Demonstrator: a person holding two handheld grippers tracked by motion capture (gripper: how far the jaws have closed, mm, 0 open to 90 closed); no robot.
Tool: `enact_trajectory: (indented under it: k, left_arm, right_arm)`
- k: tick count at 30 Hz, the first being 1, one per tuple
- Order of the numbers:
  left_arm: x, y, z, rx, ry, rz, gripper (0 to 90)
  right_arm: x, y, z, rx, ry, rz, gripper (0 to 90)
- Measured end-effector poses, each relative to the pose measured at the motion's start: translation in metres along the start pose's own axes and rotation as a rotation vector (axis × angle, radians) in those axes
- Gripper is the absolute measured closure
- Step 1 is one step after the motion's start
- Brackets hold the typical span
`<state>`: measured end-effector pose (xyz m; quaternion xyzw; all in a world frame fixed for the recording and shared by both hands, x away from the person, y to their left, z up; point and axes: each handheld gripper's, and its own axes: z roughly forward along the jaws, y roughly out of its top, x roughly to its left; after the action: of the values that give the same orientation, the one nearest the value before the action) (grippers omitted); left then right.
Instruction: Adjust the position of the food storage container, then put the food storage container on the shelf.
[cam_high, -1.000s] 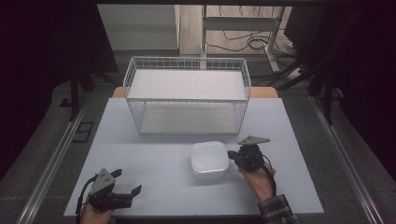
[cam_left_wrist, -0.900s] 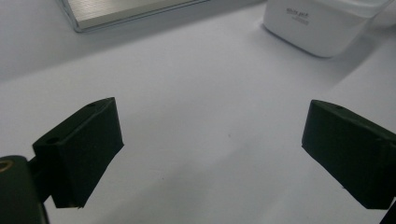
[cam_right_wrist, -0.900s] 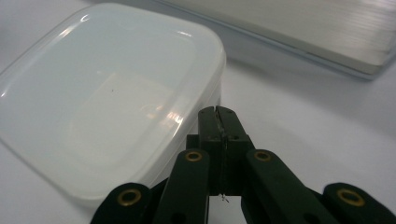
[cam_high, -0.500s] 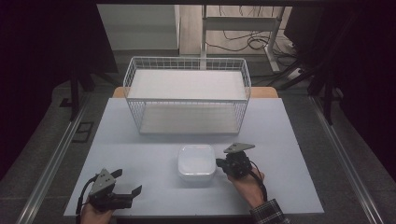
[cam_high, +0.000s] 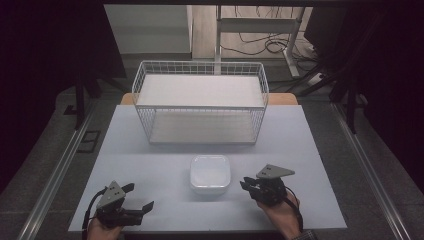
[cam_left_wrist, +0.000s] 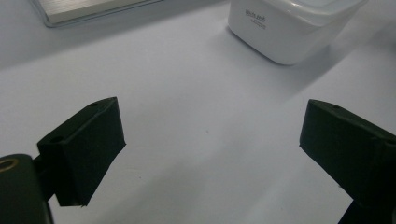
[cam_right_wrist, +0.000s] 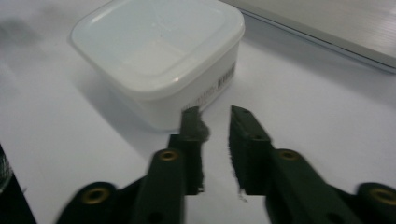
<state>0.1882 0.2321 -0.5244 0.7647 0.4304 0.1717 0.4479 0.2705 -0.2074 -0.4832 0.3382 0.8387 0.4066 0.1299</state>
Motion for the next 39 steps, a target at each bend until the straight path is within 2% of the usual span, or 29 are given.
enact_trajectory:
  k: [1, 2, 3, 4, 5, 6, 8, 9, 11, 13, 16, 17, 18, 19, 20, 21, 22, 23, 24, 27, 32, 35, 38, 39]
  left_arm:
    - [-0.001, 0.000, 0.000, 0.002, 0.004, 0.004, 6.1]
    - [-0.001, 0.000, 0.000, 0.002, 0.004, 0.004, 6.1]
    - [0.000, 0.000, 0.001, 0.003, 0.005, 0.002, 6.0]
    - [0.000, 0.000, 0.001, 0.003, 0.005, 0.002, 6.0]
    - [0.000, 0.000, 0.001, 0.007, 0.006, 0.004, 5.9]
    - [0.000, 0.000, 0.001, 0.007, 0.006, 0.004, 5.8]
    - [-0.002, -0.001, 0.004, 0.016, 0.009, 0.031, 5.4]
    - [-0.004, -0.002, 0.007, 0.032, 0.014, 0.050, 4.6]
    - [-0.005, -0.002, 0.008, 0.042, 0.008, 0.054, 4.5]
    - [-0.006, -0.002, 0.009, 0.045, 0.002, 0.056, 4.2]
    - [-0.006, -0.001, 0.010, 0.040, -0.017, 0.034, 4.0]
    - [-0.007, 0.000, 0.011, 0.039, -0.041, 0.018, 4.0]
    - [-0.007, 0.000, 0.011, 0.039, -0.041, 0.018, 3.9]
    - [-0.009, 0.003, 0.012, 0.037, -0.077, 0.002, 3.4]
    - [-0.009, 0.003, 0.012, 0.037, -0.077, 0.002, 3.3]
    - [-0.012, 0.007, 0.014, 0.033, -0.099, -0.009, 3.3]
    - [-0.012, 0.007, 0.014, 0.033, -0.099, -0.009, 3.4]
    - [-0.014, 0.011, 0.017, 0.035, -0.128, -0.007, 3.7]
    - [-0.014, 0.011, 0.017, 0.035, -0.128, -0.007, 3.6]
    - [-0.019, 0.022, 0.027, 0.046, -0.137, 0.038, 3.5]
    - [-0.022, 0.036, 0.036, 0.028, -0.122, 0.065, 10.6]
    - [-0.021, 0.046, 0.049, 0.039, -0.139, 0.073, 11.4]
    - [-0.021, 0.052, 0.055, 0.042, -0.136, 0.089, 11.3]
    - [-0.021, 0.058, 0.060, 0.047, -0.139, 0.098, 11.4]
  right_arm:
    - [0.001, -0.003, -0.004, -0.006, -0.007, -0.008, 65.5]
    - [0.001, -0.003, -0.004, -0.006, -0.007, -0.008, 65.5]
    - [0.004, -0.009, -0.011, -0.014, -0.022, -0.013, 51.2]
    - [0.004, -0.009, -0.011, -0.014, -0.022, -0.013, 51.2]
    - [0.004, -0.018, -0.014, -0.016, -0.013, -0.009, 40.2]
    - [0.004, -0.018, -0.014, -0.016, -0.013, -0.009, 40.2]
    - [0.003, -0.027, -0.015, -0.018, -0.007, -0.001, 28.2]
    - [0.003, -0.034, -0.015, -0.009, -0.004, 0.005, 19.3]
    - [0.004, -0.036, -0.014, -0.006, -0.002, 0.006, 17.1]
    - [0.005, -0.035, -0.014, -0.011, -0.024, -0.004, 13.0]
    - [0.005, -0.033, -0.015, -0.007, -0.024, 0.002, 13.5]
    - [0.005, -0.032, -0.016, -0.005, -0.024, 0.004, 14.5]
    - [0.005, -0.032, -0.016, -0.005, -0.024, 0.004, 14.5]
    - [0.005, -0.031, -0.016, 0.006, -0.029, 0.013, 17.2]
    - [0.005, -0.031, -0.016, 0.006, -0.029, 0.013, 17.2]
    - [0.005, -0.029, -0.015, 0.016, -0.033, 0.016, 18.6]
    - [0.004, -0.028, -0.014, 0.020, -0.033, 0.017, 19.3]
    - [0.004, -0.027, -0.014, 0.023, -0.034, 0.023, 19.7]
    - [0.004, -0.027, -0.014, 0.023, -0.034, 0.023, 19.7]
    - [0.002, -0.020, -0.013, 0.024, -0.020, 0.041, 20.1]
    - [-0.001, -0.012, -0.009, 0.019, 0.000, 0.056, 19.5]
    - [-0.003, -0.001, -0.002, -0.006, 0.046, 0.090, 19.5]
    - [-0.001, 0.005, 0.004, -0.010, 0.052, 0.079, 19.6]
    - [0.000, 0.011, 0.011, -0.009, 0.048, 0.058, 19.9]
